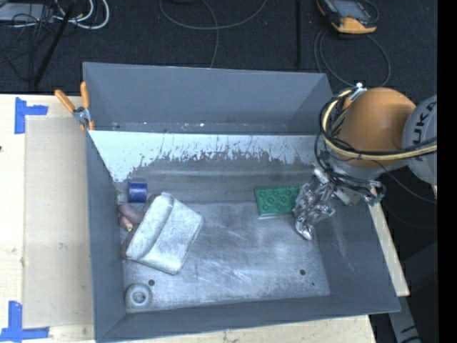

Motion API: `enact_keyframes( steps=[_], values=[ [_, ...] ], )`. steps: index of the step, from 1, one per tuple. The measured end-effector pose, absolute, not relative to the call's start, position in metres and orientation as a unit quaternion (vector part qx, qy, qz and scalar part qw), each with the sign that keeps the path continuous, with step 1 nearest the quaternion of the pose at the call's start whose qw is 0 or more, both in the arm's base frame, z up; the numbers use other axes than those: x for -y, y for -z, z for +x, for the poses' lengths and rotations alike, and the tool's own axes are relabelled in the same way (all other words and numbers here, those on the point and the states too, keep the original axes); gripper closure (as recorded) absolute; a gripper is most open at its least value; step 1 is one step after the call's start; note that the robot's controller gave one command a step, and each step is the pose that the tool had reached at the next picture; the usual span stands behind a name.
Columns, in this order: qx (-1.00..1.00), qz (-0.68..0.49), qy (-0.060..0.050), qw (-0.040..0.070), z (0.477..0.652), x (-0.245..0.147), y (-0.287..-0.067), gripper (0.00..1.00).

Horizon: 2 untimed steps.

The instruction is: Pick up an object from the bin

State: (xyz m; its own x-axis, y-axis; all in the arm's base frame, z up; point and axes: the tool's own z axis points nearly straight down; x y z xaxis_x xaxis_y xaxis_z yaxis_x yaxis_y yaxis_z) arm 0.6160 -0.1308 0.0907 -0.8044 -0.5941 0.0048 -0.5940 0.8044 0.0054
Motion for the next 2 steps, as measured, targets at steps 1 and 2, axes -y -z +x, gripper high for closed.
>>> enact_keyframes(
  steps=[1, 2],
  values=[
    [0.946, 0.323, -0.002, -0.004, 0.614, 0.136, -0.174, 1.0],
    [0.94, 0.34, -0.002, -0.004, 0.616, 0.138, -0.24, 1.0]
  ],
)
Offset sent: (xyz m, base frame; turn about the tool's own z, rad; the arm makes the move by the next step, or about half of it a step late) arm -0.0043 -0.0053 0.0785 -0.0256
